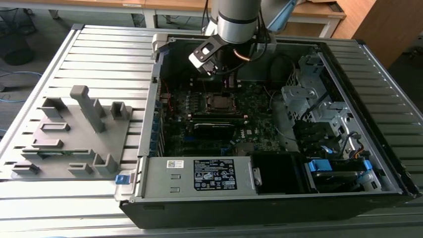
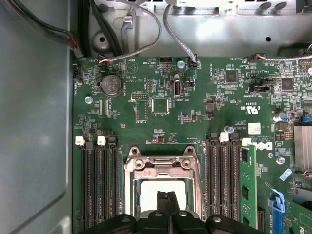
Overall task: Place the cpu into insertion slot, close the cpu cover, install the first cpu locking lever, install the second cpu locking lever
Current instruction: 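Close the cpu cover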
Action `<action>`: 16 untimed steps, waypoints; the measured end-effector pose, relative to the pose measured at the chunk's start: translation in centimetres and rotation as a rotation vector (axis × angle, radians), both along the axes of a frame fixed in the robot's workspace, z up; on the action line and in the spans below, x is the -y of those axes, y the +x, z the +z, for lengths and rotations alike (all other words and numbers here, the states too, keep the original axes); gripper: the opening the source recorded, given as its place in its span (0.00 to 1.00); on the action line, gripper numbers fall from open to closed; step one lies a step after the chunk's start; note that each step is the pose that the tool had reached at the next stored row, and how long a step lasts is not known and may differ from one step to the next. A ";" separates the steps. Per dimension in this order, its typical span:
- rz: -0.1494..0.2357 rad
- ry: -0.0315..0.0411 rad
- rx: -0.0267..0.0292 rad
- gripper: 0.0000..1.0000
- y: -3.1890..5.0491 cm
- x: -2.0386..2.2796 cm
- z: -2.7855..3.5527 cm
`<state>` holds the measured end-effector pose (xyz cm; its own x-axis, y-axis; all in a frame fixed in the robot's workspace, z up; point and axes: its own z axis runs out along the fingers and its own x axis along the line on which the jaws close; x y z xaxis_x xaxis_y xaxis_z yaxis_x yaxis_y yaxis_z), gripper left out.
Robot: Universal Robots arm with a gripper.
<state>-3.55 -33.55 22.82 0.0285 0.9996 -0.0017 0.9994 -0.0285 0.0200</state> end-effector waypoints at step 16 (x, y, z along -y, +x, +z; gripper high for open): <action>0.053 0.0000 0.0000 0.11 0.00 0.00 -0.02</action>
